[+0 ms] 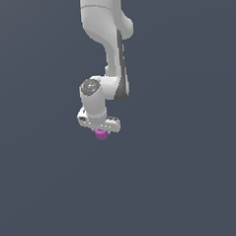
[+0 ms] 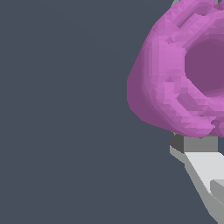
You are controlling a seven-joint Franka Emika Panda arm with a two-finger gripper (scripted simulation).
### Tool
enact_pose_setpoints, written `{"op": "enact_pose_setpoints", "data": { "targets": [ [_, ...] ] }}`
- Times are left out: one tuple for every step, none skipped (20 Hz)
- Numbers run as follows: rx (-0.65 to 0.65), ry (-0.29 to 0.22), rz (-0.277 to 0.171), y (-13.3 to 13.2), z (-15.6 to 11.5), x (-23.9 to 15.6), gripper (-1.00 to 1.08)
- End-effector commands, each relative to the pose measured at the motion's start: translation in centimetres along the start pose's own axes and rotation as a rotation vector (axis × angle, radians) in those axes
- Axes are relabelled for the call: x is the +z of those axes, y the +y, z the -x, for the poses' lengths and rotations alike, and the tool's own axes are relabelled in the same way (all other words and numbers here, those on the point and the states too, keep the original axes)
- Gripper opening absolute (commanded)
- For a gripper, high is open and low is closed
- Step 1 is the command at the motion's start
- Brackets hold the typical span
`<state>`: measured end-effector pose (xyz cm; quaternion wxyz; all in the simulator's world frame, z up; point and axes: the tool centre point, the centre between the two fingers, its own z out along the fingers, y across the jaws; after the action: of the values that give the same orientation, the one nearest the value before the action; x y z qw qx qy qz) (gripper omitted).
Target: Pick up the object and move it to a goal position.
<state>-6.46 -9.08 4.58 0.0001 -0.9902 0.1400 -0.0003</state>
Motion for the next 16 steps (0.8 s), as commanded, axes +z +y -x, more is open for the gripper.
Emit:
{"op": "enact_pose_setpoints", "data": {
  "targets": [
    [0.0, -0.001, 0.0, 0.0, 0.0, 0.1, -1.0],
    [0.0, 0.0, 0.0, 0.0, 0.0, 0.0, -1.0],
    [0.0, 0.0, 0.0, 0.0, 0.0, 0.0, -1.0],
    [0.0, 0.0, 0.0, -0.1, -0.1, -0.1, -1.0],
    [0.0, 0.0, 0.0, -0.2, -0.1, -0.2, -1.0],
    [0.0, 0.0, 0.0, -0.4, -0.2, -0.3, -1.0],
    [0.0, 0.0, 0.0, -0.6, -0.3, -0.5, -1.0],
    [0.0, 0.0, 0.0, -0.9, -0.5, -0.7, -1.0],
    [0.0, 0.0, 0.0, -1.2, -0.7, -1.0, -1.0],
    [0.0, 0.0, 0.0, -1.6, -0.9, -1.3, -1.0],
    [0.0, 0.0, 0.0, -2.1, -1.1, -1.6, -1.0],
    [0.0, 0.0, 0.001, -2.5, -1.3, -2.0, -1.0],
    [0.0, 0.0, 0.001, -3.0, -1.6, -2.4, -1.0],
    [0.0, 0.0, 0.001, -3.6, -1.9, -2.9, -1.0],
    [0.0, 0.0, 0.001, -4.2, -2.2, -3.4, -1.0],
    [0.0, 0.0, 0.001, -4.8, -2.5, -3.9, -1.0]
  ]
}}
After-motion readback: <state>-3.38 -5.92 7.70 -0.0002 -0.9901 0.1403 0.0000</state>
